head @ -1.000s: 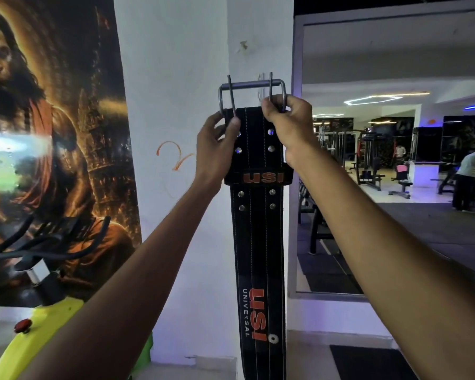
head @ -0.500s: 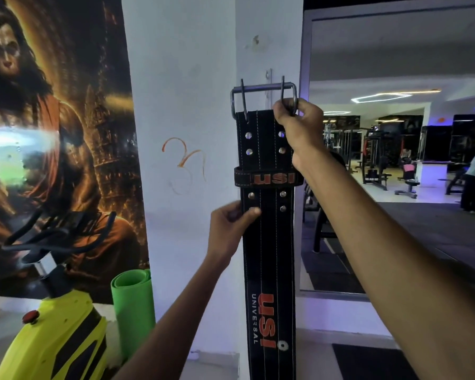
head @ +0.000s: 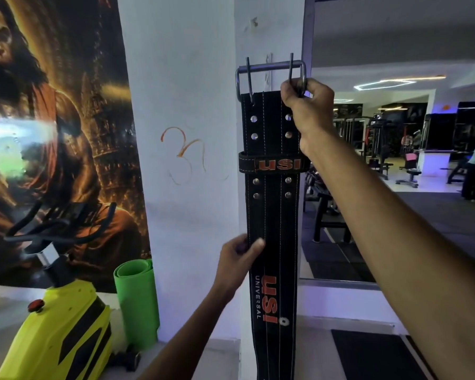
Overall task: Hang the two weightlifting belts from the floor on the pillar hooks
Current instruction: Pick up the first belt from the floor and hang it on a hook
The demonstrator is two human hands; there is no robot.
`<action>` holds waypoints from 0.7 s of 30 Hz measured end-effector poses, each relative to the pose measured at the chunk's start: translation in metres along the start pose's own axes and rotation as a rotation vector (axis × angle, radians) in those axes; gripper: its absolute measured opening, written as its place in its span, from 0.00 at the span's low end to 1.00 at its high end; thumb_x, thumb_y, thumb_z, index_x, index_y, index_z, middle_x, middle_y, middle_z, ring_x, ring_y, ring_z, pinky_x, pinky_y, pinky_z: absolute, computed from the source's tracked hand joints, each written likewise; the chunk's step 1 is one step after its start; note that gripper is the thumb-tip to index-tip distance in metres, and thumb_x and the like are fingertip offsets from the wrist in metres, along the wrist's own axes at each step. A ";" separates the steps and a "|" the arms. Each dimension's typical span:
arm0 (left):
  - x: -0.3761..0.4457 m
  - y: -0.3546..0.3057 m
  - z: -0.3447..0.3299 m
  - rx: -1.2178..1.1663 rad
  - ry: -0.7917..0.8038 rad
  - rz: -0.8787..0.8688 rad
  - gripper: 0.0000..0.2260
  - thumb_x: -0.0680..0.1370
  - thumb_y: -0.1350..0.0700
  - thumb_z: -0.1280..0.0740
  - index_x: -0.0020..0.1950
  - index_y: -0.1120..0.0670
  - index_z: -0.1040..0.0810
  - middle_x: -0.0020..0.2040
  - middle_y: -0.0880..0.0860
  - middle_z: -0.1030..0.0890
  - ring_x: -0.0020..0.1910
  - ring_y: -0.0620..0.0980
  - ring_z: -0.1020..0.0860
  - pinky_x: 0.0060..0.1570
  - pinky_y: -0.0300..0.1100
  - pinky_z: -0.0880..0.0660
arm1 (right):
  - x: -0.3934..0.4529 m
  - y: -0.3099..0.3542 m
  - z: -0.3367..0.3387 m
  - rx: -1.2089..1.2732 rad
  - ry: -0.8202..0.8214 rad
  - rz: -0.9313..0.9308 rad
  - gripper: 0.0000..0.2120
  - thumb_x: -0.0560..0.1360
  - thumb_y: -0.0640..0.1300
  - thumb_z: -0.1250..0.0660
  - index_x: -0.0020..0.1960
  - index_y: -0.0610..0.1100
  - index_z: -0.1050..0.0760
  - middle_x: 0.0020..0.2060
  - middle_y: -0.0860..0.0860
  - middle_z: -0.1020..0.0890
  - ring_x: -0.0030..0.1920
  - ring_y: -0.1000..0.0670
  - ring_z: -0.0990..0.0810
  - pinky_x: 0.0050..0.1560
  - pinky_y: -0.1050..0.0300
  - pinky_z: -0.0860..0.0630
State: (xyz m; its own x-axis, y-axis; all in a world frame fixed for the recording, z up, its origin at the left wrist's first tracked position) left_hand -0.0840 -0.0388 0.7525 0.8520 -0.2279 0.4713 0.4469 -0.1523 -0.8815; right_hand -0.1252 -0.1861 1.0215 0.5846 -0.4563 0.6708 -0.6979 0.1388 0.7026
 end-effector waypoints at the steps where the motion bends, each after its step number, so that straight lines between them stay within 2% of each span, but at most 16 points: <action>1: 0.007 -0.014 0.000 -0.016 -0.018 -0.034 0.04 0.80 0.59 0.30 0.51 0.56 0.16 0.42 0.45 0.12 0.43 0.40 0.15 0.43 0.32 0.21 | 0.000 0.000 0.000 -0.001 0.000 0.002 0.08 0.76 0.42 0.30 0.52 0.38 0.21 0.33 0.54 0.22 0.25 0.62 0.27 0.25 0.67 0.28; 5: 0.020 -0.032 0.002 0.005 -0.011 -0.063 0.05 0.78 0.58 0.28 0.52 0.56 0.15 0.44 0.46 0.11 0.45 0.44 0.13 0.44 0.36 0.19 | -0.002 0.001 -0.001 0.009 -0.001 0.004 0.08 0.76 0.42 0.30 0.52 0.38 0.21 0.32 0.54 0.21 0.25 0.61 0.28 0.25 0.63 0.28; 9: 0.000 0.013 0.003 0.070 0.095 0.046 0.07 0.77 0.63 0.28 0.51 0.53 0.14 0.46 0.47 0.11 0.46 0.44 0.13 0.47 0.37 0.19 | -0.003 0.008 0.000 0.029 0.014 0.008 0.04 0.76 0.44 0.30 0.47 0.44 0.23 0.32 0.53 0.22 0.27 0.57 0.29 0.23 0.62 0.31; 11: -0.008 0.028 0.005 0.118 0.126 0.062 0.08 0.78 0.63 0.29 0.52 0.52 0.14 0.49 0.48 0.11 0.48 0.44 0.14 0.49 0.37 0.20 | -0.004 0.008 0.001 0.051 0.009 0.003 0.05 0.76 0.44 0.30 0.48 0.45 0.25 0.32 0.53 0.22 0.27 0.55 0.30 0.22 0.63 0.32; 14: -0.010 0.027 0.007 0.180 0.126 0.026 0.05 0.80 0.54 0.30 0.52 0.52 0.14 0.48 0.47 0.12 0.48 0.43 0.14 0.49 0.38 0.21 | -0.007 0.005 0.000 0.089 0.009 -0.023 0.11 0.76 0.44 0.29 0.54 0.45 0.30 0.35 0.52 0.22 0.28 0.54 0.30 0.22 0.62 0.33; 15: -0.009 0.020 0.006 0.188 0.122 -0.001 0.11 0.80 0.48 0.32 0.53 0.54 0.15 0.48 0.47 0.12 0.48 0.44 0.15 0.49 0.39 0.21 | -0.009 0.003 0.001 0.089 0.008 -0.025 0.14 0.76 0.44 0.29 0.56 0.45 0.32 0.37 0.52 0.21 0.28 0.54 0.29 0.22 0.62 0.32; 17: -0.002 0.003 0.008 0.194 0.069 -0.062 0.23 0.81 0.37 0.39 0.53 0.55 0.18 0.47 0.48 0.15 0.46 0.45 0.17 0.47 0.41 0.21 | -0.011 0.001 0.002 0.080 0.003 -0.010 0.17 0.76 0.44 0.29 0.56 0.46 0.37 0.40 0.50 0.21 0.32 0.54 0.26 0.22 0.61 0.31; 19: 0.010 -0.027 0.013 0.111 -0.040 -0.131 0.21 0.82 0.37 0.44 0.54 0.51 0.21 0.50 0.50 0.16 0.48 0.43 0.16 0.48 0.39 0.21 | -0.012 0.000 0.005 0.056 -0.009 0.028 0.19 0.76 0.43 0.30 0.54 0.46 0.41 0.44 0.46 0.24 0.33 0.55 0.27 0.22 0.62 0.30; 21: 0.025 -0.067 0.021 0.024 -0.180 -0.226 0.17 0.83 0.40 0.44 0.51 0.51 0.24 0.52 0.52 0.17 0.51 0.43 0.16 0.51 0.40 0.19 | -0.014 0.000 0.008 0.032 -0.023 0.068 0.19 0.76 0.42 0.30 0.53 0.45 0.42 0.43 0.47 0.27 0.32 0.57 0.29 0.22 0.67 0.31</action>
State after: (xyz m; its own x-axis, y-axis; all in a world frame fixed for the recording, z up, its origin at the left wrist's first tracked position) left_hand -0.0874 -0.0137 0.8229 0.7638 -0.0165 0.6452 0.6354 -0.1567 -0.7561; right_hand -0.1367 -0.1871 1.0097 0.5260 -0.4667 0.7110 -0.7489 0.1422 0.6473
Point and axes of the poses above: each hand's wrist, its own x-axis towards the middle knuckle, its own z-axis out of the back of the hand, y = z × x, the point moved 5 cm from there along x, towards the middle knuckle
